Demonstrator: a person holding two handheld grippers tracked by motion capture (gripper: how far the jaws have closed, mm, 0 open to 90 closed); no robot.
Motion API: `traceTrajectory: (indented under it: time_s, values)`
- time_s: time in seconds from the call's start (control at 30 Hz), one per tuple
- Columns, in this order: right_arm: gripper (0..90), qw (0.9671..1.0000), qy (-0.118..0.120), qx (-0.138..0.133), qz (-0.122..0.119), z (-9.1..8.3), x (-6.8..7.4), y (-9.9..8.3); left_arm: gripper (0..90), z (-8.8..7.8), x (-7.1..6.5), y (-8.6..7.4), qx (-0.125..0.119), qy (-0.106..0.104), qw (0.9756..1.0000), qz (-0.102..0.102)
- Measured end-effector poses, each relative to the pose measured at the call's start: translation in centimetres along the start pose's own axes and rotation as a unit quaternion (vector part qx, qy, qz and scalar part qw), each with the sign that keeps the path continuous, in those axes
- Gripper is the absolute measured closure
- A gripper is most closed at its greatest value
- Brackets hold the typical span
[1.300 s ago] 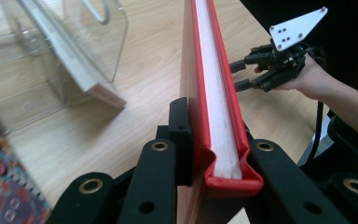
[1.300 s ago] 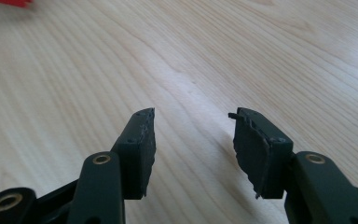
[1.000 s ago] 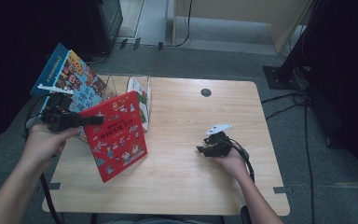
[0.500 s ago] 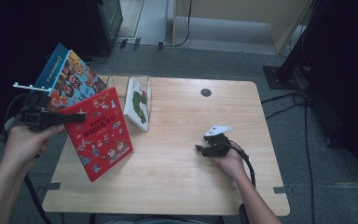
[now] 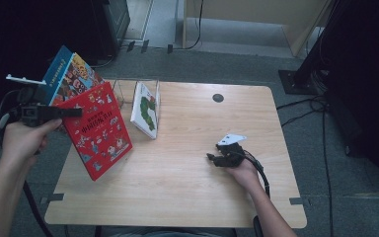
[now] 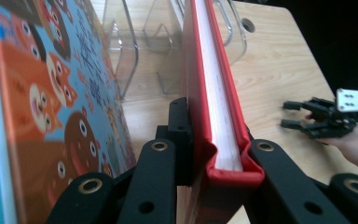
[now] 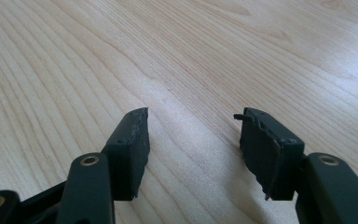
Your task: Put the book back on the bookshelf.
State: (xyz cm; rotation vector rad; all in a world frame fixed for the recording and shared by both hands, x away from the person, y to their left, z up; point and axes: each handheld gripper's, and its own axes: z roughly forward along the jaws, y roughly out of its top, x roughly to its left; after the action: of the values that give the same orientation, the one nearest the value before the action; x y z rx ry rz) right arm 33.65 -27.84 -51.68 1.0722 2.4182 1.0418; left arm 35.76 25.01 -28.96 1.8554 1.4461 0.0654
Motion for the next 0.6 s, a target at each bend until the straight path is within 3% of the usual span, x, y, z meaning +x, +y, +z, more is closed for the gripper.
traceTrajectory:
  time_s: [0.6]
  values:
    - [42.3,1.0000,0.001,-0.007,-0.001,0.0,0.0,-0.2,79.9,2.8,0.1,3.8,-0.021,0.028,0.9992,-0.020]
